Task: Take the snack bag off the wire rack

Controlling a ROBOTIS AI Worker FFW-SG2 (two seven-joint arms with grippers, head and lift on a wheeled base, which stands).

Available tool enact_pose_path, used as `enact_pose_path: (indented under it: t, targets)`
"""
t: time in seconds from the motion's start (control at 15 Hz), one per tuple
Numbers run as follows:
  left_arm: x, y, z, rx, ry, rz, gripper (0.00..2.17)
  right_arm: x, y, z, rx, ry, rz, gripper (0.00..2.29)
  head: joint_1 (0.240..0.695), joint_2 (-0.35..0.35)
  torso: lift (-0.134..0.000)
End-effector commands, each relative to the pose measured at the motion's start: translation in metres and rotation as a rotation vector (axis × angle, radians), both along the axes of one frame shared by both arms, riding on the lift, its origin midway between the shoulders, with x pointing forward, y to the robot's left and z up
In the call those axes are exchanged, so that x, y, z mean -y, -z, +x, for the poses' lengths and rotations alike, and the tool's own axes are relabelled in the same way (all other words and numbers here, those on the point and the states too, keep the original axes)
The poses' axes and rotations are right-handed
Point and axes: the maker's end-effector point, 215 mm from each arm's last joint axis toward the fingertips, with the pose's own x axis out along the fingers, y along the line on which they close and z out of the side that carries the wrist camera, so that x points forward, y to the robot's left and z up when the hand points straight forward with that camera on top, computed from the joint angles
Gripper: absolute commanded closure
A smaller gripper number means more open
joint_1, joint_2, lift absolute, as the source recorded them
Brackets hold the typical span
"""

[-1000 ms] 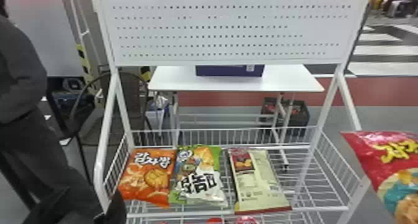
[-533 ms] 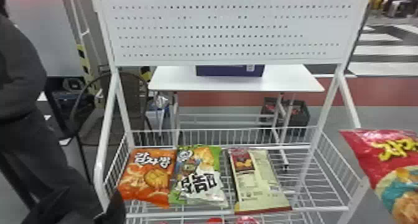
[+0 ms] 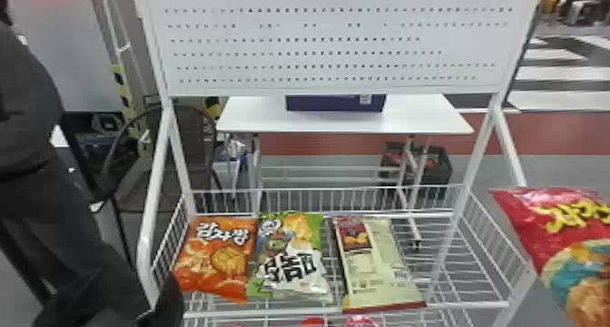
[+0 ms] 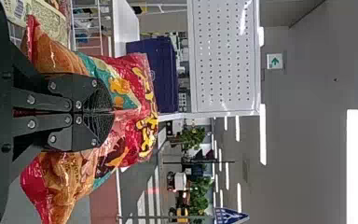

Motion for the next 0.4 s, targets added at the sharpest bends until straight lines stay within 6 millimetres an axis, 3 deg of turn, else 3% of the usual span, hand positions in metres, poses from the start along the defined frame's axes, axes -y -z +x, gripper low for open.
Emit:
enact_pose_path:
  t: [0.0,0.33]
  targets:
    - [-0.0003,0.0009,0.0013,-0.002,-0.001,0.001,0.16,0.0003,0.0012,0.0014,-0.001,0.0,-0.001,2.22,0.499,0.0,0.0]
    - [-0.0005,0.0005,0.004,-0.002,0.0,0.003,0.16,-0.0009,0.0018,0.0031,-0.001,-0.003,-0.001,2.22,0.499,0.0,0.0]
